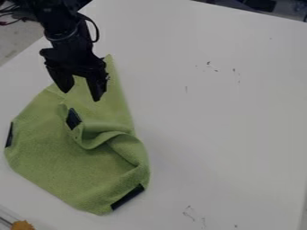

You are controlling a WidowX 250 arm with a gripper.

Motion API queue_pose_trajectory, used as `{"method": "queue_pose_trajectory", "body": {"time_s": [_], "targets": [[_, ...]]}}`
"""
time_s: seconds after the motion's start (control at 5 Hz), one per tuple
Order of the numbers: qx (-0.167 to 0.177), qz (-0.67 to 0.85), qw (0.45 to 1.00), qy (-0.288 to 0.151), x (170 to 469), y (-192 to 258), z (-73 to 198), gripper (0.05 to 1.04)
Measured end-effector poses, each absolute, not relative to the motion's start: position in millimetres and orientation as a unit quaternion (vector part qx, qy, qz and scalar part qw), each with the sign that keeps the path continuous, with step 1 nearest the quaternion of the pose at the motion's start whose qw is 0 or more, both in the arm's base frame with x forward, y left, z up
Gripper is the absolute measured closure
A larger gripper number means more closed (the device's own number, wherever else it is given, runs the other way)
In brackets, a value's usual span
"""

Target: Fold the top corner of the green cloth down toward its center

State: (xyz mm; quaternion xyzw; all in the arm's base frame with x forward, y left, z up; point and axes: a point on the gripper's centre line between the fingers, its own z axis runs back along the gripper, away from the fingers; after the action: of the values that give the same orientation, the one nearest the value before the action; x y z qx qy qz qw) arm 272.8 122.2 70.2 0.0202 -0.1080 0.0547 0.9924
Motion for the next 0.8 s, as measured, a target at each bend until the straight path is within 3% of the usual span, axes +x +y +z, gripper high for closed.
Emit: {"method": "queue_pose_trajectory", "body": {"time_s": [0.2, 0.6, 0.8], "targets": [[0.015, 0.054, 0.994, -0.095, 270.9, 121.3, 62.6, 0.085], [0.007, 0.001, 0.996, -0.090, 298.9, 142.2, 54.8, 0.085], [-0.004, -0.045, 0.996, -0.081, 327.0, 158.2, 47.8, 0.085]]}}
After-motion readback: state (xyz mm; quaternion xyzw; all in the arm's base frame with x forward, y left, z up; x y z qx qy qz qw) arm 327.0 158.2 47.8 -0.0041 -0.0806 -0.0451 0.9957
